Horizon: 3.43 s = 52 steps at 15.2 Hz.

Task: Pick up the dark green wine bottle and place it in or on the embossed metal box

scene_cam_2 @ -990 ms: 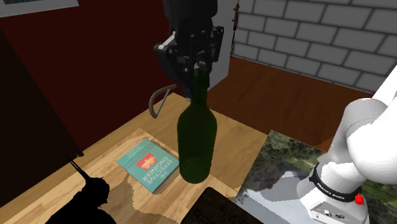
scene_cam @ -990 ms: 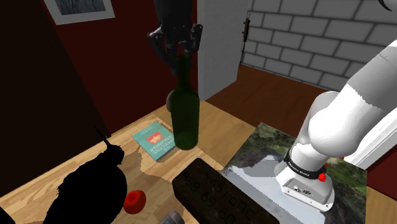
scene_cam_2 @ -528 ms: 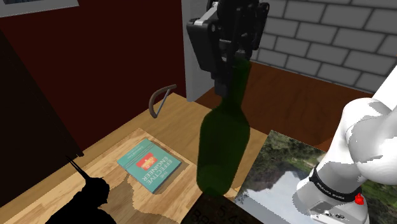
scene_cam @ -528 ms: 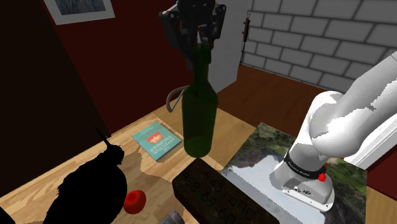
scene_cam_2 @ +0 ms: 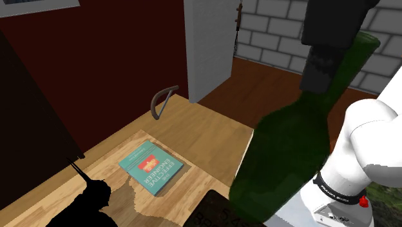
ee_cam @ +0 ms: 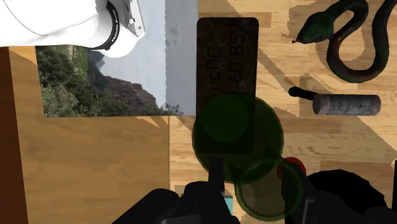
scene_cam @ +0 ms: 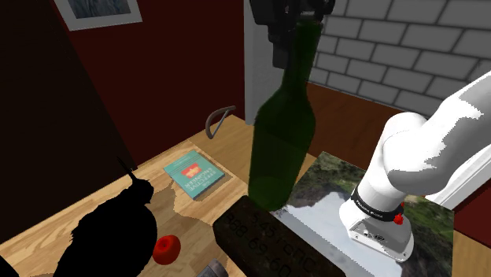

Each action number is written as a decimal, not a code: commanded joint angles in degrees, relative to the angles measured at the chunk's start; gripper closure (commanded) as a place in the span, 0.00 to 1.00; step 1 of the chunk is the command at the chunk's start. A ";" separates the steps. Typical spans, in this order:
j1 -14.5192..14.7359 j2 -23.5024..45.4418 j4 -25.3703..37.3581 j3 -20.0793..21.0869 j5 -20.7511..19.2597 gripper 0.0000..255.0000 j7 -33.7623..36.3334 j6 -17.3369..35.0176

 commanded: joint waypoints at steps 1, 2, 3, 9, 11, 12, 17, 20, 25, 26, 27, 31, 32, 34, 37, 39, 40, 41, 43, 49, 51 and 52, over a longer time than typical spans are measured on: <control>0.47 -1.40 -0.05 0.29 0.95 1.00 1.22 -1.10; 0.57 -2.02 -1.41 0.19 1.07 1.00 0.93 -0.35; 0.67 -2.62 -2.75 0.11 1.20 1.00 0.66 0.39; 1.25 -5.86 -10.27 -0.12 1.91 1.00 -0.75 4.71; 1.44 -6.82 -12.62 -0.12 2.15 1.00 -1.15 6.11; 1.53 -7.27 -13.77 -0.10 2.27 1.00 -1.35 6.81; 1.99 -9.35 -19.26 0.09 2.89 1.00 -2.22 10.25; 2.26 -10.45 -22.39 0.30 3.28 1.00 -2.69 12.29; 2.70 -12.04 -27.33 0.78 3.96 1.00 -3.39 15.68; 2.78 -12.32 -28.29 0.90 4.11 1.00 -3.52 16.35; 2.87 -12.60 -29.23 1.02 4.26 1.00 -3.65 17.03; 3.20 -13.57 -32.89 1.56 4.87 1.00 -4.13 19.75; 3.28 -13.78 -33.77 1.71 5.03 1.00 -4.24 20.43; 3.44 -14.17 -35.52 2.03 5.35 1.00 -4.46 21.79; 3.68 -14.66 -38.06 2.56 5.86 1.00 -4.78 23.86; 3.82 -14.92 -39.61 2.91 6.19 1.00 -4.97 25.17; 3.82 -14.93 -39.61 2.91 6.19 1.00 -4.97 25.16; 3.82 -14.92 -39.61 2.91 6.19 1.00 -4.97 25.17; 3.83 -14.92 -39.61 2.91 6.19 1.00 -4.96 25.17; 3.84 -14.90 -39.61 2.91 6.19 0.00 -4.95 25.18; 3.84 -14.91 -39.63 2.89 6.17 0.00 -4.97 25.18; 3.84 -14.91 -39.62 2.89 6.18 0.00 -4.97 25.18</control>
